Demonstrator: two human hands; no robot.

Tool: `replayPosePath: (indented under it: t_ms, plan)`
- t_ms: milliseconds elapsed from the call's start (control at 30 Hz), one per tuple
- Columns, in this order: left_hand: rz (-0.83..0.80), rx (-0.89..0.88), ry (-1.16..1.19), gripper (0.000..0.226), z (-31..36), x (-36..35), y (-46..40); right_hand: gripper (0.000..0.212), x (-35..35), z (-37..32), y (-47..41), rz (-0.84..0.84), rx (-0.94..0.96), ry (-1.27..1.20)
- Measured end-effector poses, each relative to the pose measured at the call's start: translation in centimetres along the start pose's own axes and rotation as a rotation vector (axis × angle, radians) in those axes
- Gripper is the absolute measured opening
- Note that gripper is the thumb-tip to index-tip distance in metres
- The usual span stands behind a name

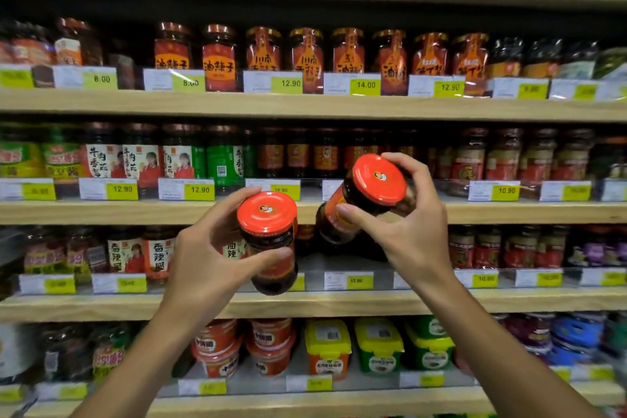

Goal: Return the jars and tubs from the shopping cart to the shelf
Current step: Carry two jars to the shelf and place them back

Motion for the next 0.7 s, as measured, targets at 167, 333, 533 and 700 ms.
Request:
replayPosePath:
  t_ms: [167, 333, 533, 700]
  plan:
    - [-0.04, -0.003, 0.028, 0.085, -0.4, 0.6, -1.1, 0.08, -2.4, -0.3, -2.9, 0.151, 0.06, 0.006]
    - [-0.039, -0.018, 0.066, 0.085, -0.9, 1.2, -1.9, 0.084, -5.0, 0.4, -4.9, 0.218, 0.074, 0.042]
    - [-0.042, -0.035, 0.087, 0.086, -1.3, 1.9, -2.5, 0.082, -6.7, 1.9, -6.0, 0.23, 0.081, 0.121]
    - [-0.04, -0.04, 0.093, 0.086, -1.6, 2.6, -2.5, 0.082, -7.2, 3.5, -6.4, 0.211, 0.049, 0.184]
Point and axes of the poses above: each hand's wrist, its own y-axis away from the middle knuckle, its own x-axis out of the back of the hand, z = x × y, the point moved 6 cm from there along -y, towards the middle knuckle, and after that the axes turned 11 degrees about z, right-handed, at the moved point
